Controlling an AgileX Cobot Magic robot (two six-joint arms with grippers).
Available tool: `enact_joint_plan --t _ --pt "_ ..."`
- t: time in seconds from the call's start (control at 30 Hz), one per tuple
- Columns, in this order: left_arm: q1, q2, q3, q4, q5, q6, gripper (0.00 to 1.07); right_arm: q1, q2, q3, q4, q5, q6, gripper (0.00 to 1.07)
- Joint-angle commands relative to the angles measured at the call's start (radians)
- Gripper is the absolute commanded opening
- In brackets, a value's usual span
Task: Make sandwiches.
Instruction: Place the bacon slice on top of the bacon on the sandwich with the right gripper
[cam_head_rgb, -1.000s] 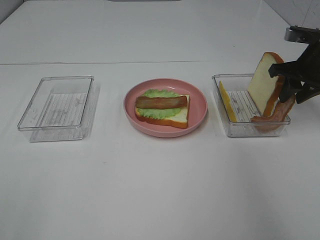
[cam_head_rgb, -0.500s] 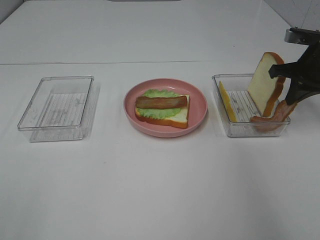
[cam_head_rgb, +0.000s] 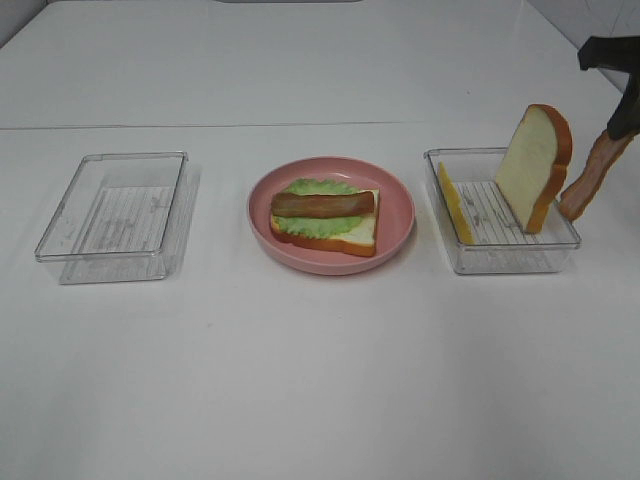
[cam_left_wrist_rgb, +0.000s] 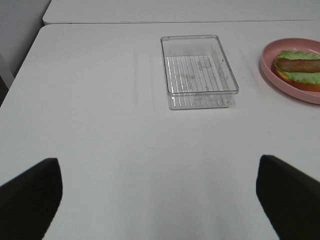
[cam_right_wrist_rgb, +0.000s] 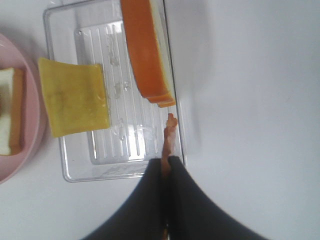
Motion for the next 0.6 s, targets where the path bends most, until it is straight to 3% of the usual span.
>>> enact_joint_plan --t 0.03,0.33,0.43,0.6 --pt "-0.005 -0.02 0.006 -0.001 0.0 -0.005 0.98 0.0 -0.058 -0.005 0.022 0.021 0.007 0.0" --pt "-0.005 -0.02 0.006 -0.001 0.0 -0.005 0.98 0.019 -0.18 -0.015 0.205 0.024 -0.059 0.0" --pt "-0.005 -0.02 0.006 -0.001 0.0 -0.005 0.98 0.071 -0.175 -0.046 0.239 0.019 -0.077 0.0" --pt "-0.005 -0.02 0.006 -0.001 0.0 -0.005 0.98 0.234 -0.124 -0.106 0.271 -0.027 -0.077 0.0"
